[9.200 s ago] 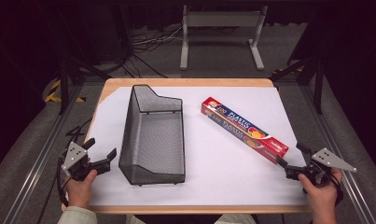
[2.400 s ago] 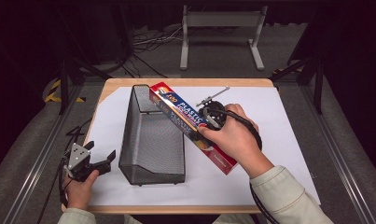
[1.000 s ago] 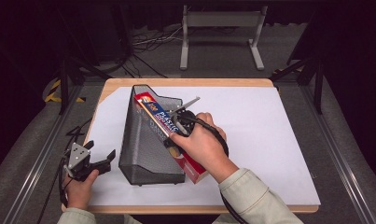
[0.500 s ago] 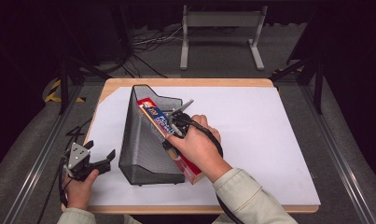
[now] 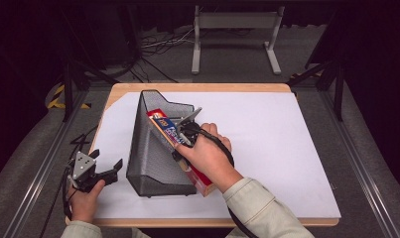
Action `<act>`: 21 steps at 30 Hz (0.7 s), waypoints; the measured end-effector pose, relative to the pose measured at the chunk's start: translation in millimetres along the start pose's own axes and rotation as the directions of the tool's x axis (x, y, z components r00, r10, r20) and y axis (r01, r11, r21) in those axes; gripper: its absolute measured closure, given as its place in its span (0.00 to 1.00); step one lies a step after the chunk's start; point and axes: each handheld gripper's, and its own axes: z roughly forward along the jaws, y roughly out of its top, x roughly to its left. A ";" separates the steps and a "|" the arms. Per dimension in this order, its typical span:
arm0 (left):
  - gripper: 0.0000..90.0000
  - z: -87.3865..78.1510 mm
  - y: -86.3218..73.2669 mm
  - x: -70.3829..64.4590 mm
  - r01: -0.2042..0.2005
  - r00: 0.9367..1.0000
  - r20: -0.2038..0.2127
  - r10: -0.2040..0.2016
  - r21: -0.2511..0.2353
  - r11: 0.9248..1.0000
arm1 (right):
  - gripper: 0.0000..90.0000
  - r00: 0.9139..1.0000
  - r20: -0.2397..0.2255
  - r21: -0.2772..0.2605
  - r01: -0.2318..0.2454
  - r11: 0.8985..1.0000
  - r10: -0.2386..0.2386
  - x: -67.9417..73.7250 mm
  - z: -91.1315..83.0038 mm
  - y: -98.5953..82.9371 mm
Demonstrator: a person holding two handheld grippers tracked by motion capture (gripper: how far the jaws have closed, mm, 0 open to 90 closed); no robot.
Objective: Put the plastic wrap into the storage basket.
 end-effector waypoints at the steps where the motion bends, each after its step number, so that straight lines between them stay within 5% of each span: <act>1: 0.14 0.0 0.0 0.0 0.002 1.000 0.000 -0.002 0.001 1.000 | 0.44 1.000 0.000 0.003 0.003 1.000 -0.003 0.1 0.7 0.2; 10: 0.14 0.0 -0.1 -0.2 0.007 1.000 -0.001 -0.007 -0.001 1.000 | 0.41 1.000 -0.009 -0.002 0.009 1.000 -0.009 0.4 -0.2 1.5; 12: 0.14 0.3 0.0 -0.1 0.003 1.000 0.001 -0.003 0.000 1.000 | 0.32 0.998 -0.057 -0.055 0.000 0.998 -0.003 -0.3 -8.7 2.6; 13: 0.14 0.5 0.0 -0.3 0.002 1.000 0.002 -0.002 0.000 1.000 | 0.30 0.999 -0.048 -0.104 0.013 0.995 -0.018 0.8 -11.9 2.1; 21: 0.14 1.5 -0.2 -0.9 -0.002 1.000 0.002 0.002 0.004 1.000 | 0.26 0.995 -0.035 -0.198 0.081 0.977 -0.090 2.8 -25.6 -0.3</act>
